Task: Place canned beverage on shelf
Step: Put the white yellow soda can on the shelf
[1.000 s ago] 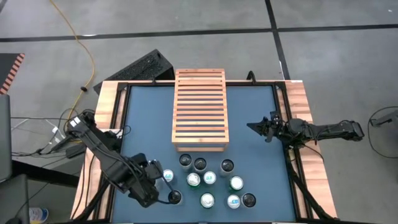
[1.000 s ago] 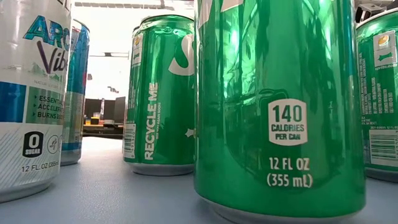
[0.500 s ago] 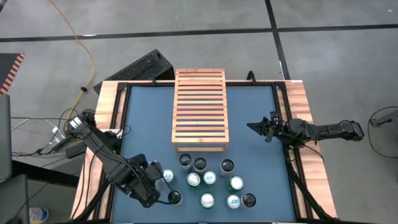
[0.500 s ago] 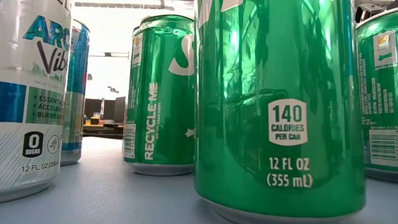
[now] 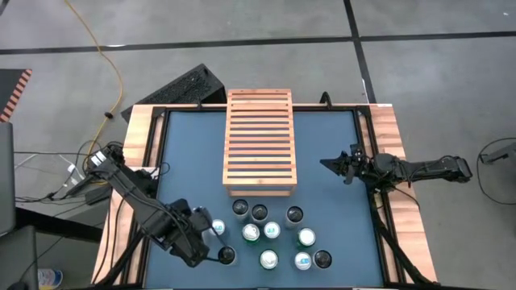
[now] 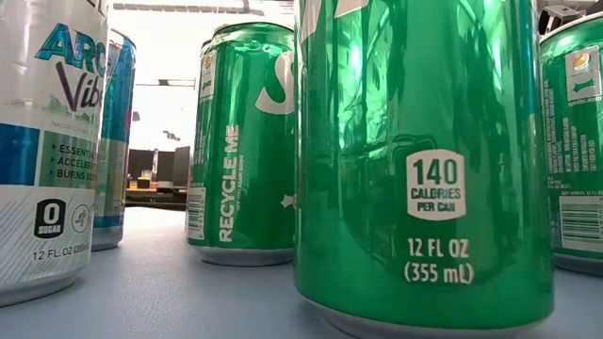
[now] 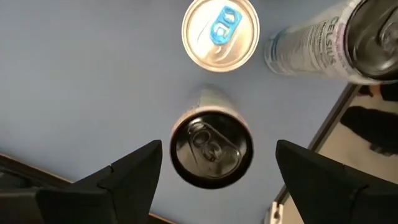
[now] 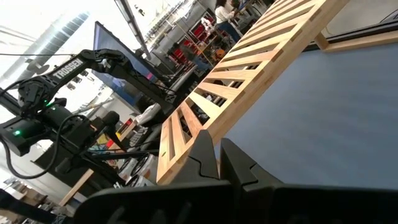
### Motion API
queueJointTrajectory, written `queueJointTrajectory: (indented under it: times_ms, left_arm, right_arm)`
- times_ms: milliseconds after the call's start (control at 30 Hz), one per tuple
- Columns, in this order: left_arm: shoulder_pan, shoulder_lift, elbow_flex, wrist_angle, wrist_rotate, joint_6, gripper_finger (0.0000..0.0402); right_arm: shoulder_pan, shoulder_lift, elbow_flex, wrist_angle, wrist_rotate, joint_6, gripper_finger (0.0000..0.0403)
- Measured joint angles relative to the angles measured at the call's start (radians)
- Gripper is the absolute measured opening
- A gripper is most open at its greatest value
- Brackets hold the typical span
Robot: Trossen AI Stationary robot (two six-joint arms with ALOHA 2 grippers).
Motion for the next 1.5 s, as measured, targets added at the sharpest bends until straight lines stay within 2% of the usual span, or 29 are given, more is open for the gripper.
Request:
queueJointTrajectory:
  times_ms: [267, 467, 967, 1500]
  left_arm:
    - [0.0, 0.0, 0.0, -0.01, 0.024, -0.001, 0.0302]
    - [0.0, 0.0, 0.0, -0.017, -0.034, -0.003, 0.0302]
    - [-0.014, 0.0, -0.032, 0.08, -0.077, -0.038, 0.0302]
    - [-0.048, 0.0, -0.033, 0.03, -0.12, -0.08, 0.0302]
  right_arm:
    - [0.0, 0.0, 0.0, -0.001, 0.022, -0.041, 0.0]
    - [0.0, 0.0, 0.0, -0.025, 0.023, -0.041, 0.0]
    - [0.0, 0.0, 0.0, -0.071, 0.024, -0.041, 0.0]
    - [0.0, 0.0, 0.0, -0.072, 0.026, -0.041, 0.0]
